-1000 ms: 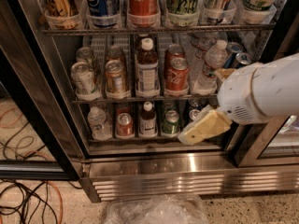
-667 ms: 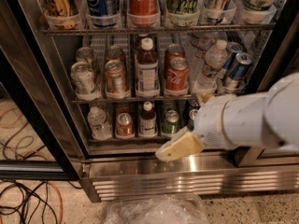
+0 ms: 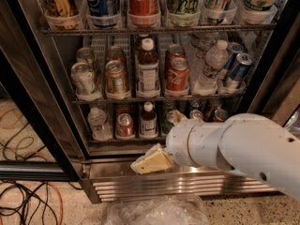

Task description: Pick water bottle from bottom shelf of fridge

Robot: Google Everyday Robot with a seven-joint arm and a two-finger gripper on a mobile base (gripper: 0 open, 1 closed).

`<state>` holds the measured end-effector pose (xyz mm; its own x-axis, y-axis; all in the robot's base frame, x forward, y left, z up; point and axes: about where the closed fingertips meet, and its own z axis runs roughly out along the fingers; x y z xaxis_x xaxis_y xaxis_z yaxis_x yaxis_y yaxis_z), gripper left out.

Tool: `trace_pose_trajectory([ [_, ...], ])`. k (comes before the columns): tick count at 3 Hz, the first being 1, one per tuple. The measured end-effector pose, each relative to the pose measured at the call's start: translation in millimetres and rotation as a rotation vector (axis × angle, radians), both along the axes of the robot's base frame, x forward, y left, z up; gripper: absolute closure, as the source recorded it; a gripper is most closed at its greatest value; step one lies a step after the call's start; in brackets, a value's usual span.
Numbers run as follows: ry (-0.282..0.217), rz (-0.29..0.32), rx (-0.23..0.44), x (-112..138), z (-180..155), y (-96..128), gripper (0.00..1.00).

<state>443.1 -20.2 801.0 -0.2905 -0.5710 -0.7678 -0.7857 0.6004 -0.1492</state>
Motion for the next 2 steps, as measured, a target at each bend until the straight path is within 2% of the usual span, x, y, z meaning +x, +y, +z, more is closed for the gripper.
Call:
trace_pose_trajectory([
  [1, 0.000, 0.000, 0.000, 0.0, 0.0, 0.0, 0.00],
  [2, -0.032, -0.021, 0.044, 12.0, -9.2, 7.5, 0.00],
])
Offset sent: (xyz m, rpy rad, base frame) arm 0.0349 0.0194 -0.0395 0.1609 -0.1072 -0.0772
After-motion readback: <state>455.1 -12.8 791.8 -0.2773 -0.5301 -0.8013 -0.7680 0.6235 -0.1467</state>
